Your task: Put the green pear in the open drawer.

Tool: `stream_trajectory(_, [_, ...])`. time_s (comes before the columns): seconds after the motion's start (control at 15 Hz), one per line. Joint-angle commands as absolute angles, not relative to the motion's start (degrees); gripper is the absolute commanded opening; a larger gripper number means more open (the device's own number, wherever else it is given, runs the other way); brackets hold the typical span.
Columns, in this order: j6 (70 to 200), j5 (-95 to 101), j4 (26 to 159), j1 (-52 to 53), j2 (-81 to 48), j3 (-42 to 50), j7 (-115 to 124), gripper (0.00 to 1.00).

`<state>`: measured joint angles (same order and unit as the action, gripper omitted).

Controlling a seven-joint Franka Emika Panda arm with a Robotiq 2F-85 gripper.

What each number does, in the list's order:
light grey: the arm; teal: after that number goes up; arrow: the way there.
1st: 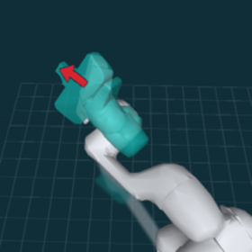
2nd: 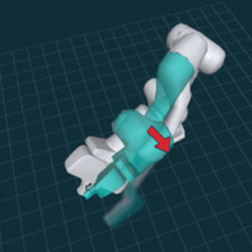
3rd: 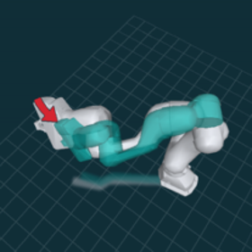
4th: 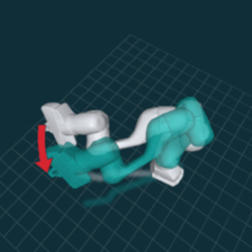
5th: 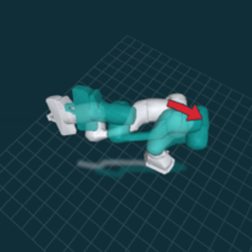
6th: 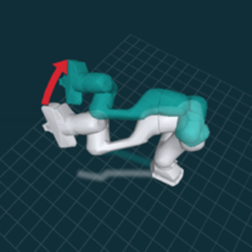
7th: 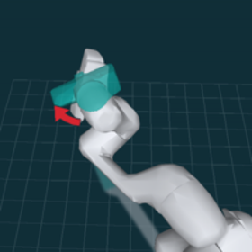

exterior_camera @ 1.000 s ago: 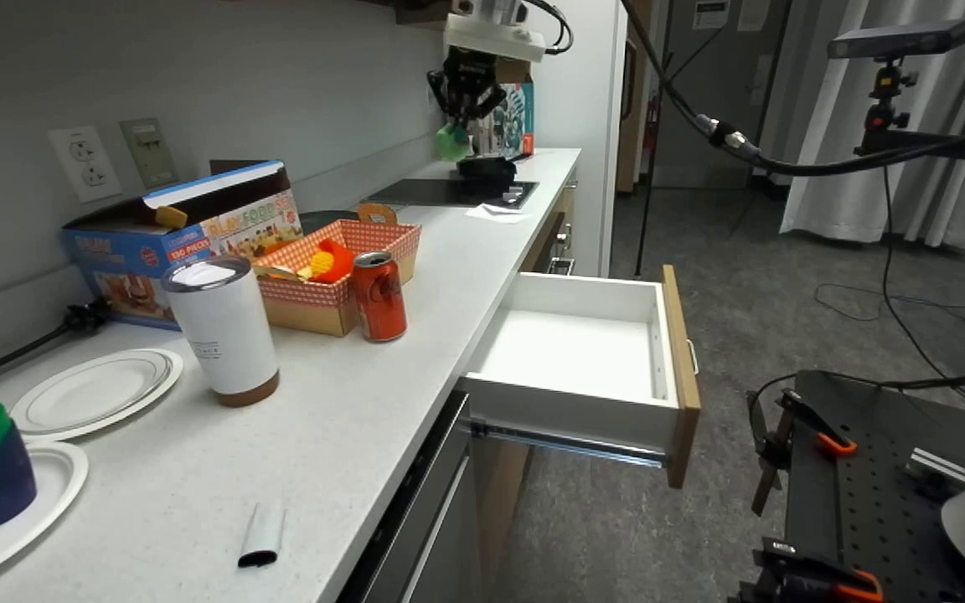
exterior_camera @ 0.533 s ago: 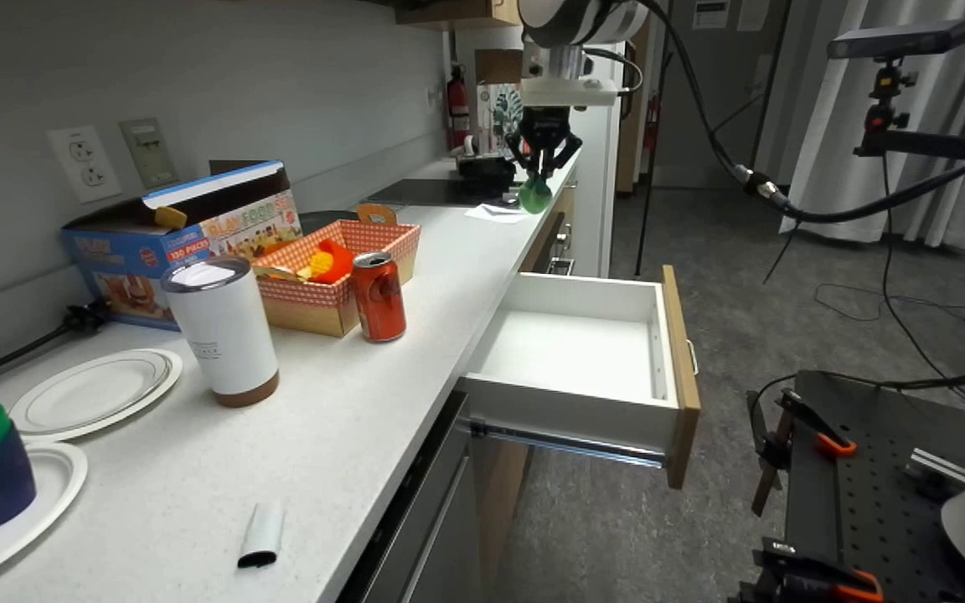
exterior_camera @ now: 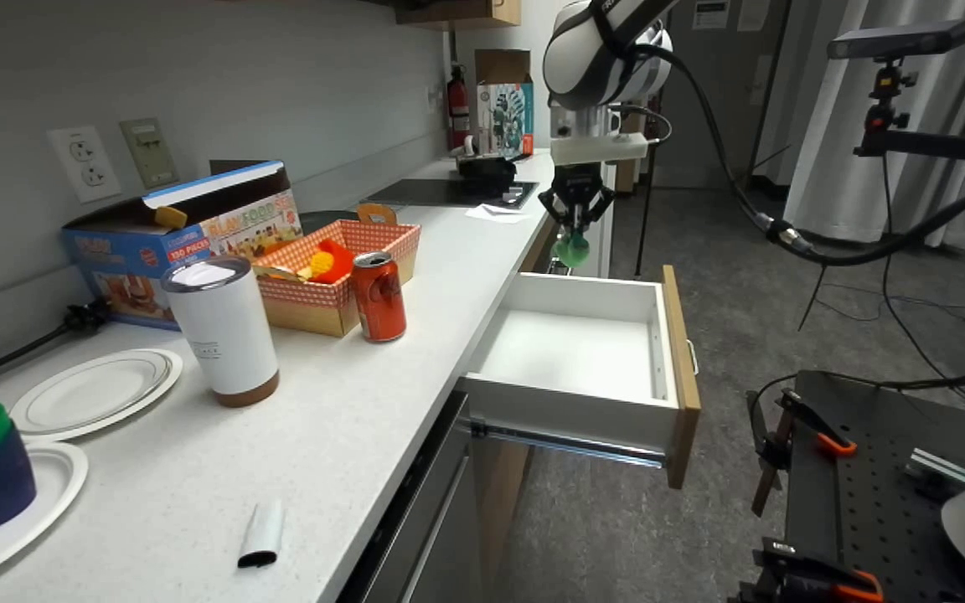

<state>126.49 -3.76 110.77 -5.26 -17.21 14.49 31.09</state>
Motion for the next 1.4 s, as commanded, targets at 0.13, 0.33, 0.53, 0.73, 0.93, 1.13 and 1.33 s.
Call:
stream_trajectory(0.13, [131.68,-3.49,114.85,-6.19,-19.39,13.99,30.96,0.02])
stream_trajectory(0.33, [132.09,-3.53,115.04,-5.94,-22.16,14.08,31.49,0.02])
stream_trajectory(0.53, [131.55,-3.93,114.36,-5.95,-25.02,14.23,31.82,0.02])
stream_trajectory(0.73, [130.83,-4.77,113.81,-5.93,-26.96,14.03,31.96,0.02])
stream_trajectory(0.93, [129.9,-5.05,114.08,-5.61,-27.75,13.4,31.24,0.02])
stream_trajectory(1.13, [128.52,-6.45,113.9,-5.85,-27.66,12.08,30.13,0.43])
stream_trajectory(1.33, [126.64,-9.25,113.91,-5.92,-26.15,10.11,28.94,0.65])
